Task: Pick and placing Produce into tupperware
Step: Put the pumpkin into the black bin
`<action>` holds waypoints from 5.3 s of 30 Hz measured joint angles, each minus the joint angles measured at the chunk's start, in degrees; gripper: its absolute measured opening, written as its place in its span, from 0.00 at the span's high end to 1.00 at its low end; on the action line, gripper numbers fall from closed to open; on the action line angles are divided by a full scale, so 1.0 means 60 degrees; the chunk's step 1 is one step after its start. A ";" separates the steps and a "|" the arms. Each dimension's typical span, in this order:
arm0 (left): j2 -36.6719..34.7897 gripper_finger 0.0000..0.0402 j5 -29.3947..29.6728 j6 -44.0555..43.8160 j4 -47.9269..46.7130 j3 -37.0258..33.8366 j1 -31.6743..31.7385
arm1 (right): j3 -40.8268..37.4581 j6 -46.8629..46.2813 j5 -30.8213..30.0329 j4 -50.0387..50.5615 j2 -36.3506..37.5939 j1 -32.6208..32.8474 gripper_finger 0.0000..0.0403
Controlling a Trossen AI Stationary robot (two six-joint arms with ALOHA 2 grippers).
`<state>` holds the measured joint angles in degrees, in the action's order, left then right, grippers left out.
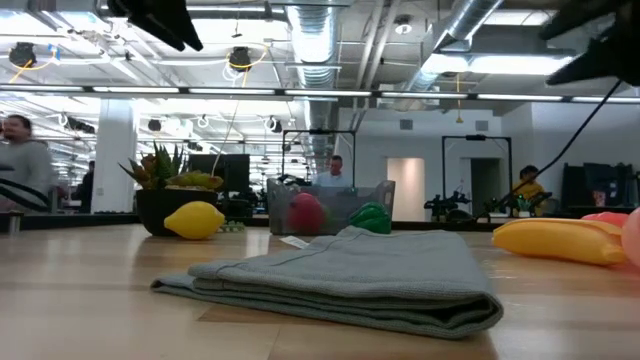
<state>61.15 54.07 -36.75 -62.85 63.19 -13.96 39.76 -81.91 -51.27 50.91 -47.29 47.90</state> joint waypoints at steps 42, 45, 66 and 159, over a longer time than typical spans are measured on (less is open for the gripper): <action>0.0003 0.28 -0.0208 -0.0464 0.0484 -0.0461 0.0000 | -0.0132 -0.2559 0.3118 0.2138 -0.3504 0.2650 0.24; 0.0003 0.28 -0.0205 -0.0561 0.0480 -0.0461 0.0001 | -0.0130 -0.2083 0.3115 0.2082 -0.3504 0.2481 0.24; 0.0007 0.28 -0.0470 -0.0995 0.0677 -0.0461 0.0000 | -0.1060 0.1225 0.3583 0.0083 -0.3500 0.0706 0.24; 0.0007 0.28 -0.0638 -0.0992 0.0561 -0.0461 0.0000 | -0.2301 0.4227 0.5330 -0.3277 -0.3493 -0.2207 0.24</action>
<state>61.19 50.24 -42.70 -59.48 60.42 -13.96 25.96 -56.55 -19.29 31.24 -68.25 34.65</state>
